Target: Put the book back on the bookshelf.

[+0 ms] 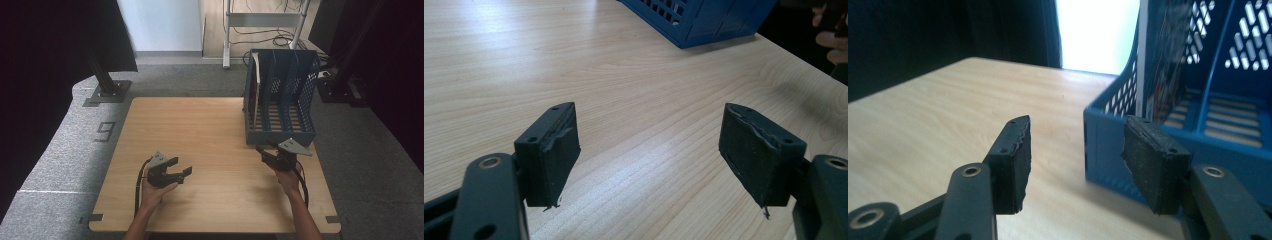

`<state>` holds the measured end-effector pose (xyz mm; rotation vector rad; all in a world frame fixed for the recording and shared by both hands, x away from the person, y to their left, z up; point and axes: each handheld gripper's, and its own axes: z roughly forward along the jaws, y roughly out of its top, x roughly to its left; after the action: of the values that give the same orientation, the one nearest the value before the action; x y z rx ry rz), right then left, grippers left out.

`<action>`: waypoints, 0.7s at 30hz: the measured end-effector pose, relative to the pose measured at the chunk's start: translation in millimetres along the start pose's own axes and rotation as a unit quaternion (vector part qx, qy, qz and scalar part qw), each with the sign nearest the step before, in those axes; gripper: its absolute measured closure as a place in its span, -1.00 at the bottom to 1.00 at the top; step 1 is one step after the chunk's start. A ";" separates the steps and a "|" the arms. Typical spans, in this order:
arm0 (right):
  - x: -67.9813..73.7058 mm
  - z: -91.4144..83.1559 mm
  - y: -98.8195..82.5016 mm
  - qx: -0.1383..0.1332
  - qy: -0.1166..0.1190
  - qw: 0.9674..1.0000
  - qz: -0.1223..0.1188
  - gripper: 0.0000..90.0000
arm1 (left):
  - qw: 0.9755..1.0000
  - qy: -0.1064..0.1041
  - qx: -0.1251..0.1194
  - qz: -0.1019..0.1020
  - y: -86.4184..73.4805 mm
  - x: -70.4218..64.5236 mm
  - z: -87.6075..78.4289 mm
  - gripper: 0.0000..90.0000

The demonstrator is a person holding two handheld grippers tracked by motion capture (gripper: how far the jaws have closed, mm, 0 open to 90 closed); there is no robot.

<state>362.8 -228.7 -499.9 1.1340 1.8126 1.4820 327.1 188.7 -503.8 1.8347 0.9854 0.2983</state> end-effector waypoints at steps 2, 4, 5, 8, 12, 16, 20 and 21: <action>0.2 -2.8 -6.2 0.006 0.001 1.000 -0.001 -0.01 | 1.000 0.000 0.001 0.001 -0.1 -0.2 0.2 -0.46; -0.9 -5.3 -11.7 0.011 0.000 1.000 0.000 -0.01 | 1.000 0.000 0.003 0.001 -0.7 -0.6 1.2 -0.46; -0.9 -5.3 -11.7 0.011 0.000 1.000 0.000 -0.01 | 1.000 0.000 0.003 0.001 -0.7 -0.6 1.2 -0.46; -2.0 -11.0 -21.9 0.018 0.001 1.000 0.006 -0.01 | 1.000 0.000 0.008 0.001 -2.0 -0.7 2.9 -0.46; -2.1 -13.8 -27.1 0.028 0.002 1.000 0.004 -0.01 | 1.000 0.001 0.010 0.002 -2.7 -1.2 4.3 -0.46; -2.9 -18.3 -36.0 0.043 0.001 0.999 0.004 -0.01 | 1.000 0.001 0.012 0.004 -3.0 -2.3 5.2 -0.46; -3.9 -19.6 -38.2 0.046 0.001 0.999 0.006 -0.01 | 1.000 0.002 0.013 0.005 -3.5 -2.6 5.9 -0.46; -3.8 -19.9 -38.4 0.046 0.001 0.999 0.005 -0.01 | 1.000 0.002 0.014 0.005 -3.4 -2.5 5.8 -0.46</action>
<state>338.0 -243.9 -532.2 1.1874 1.8970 1.4181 327.2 183.7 -509.0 1.8645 0.9871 0.2951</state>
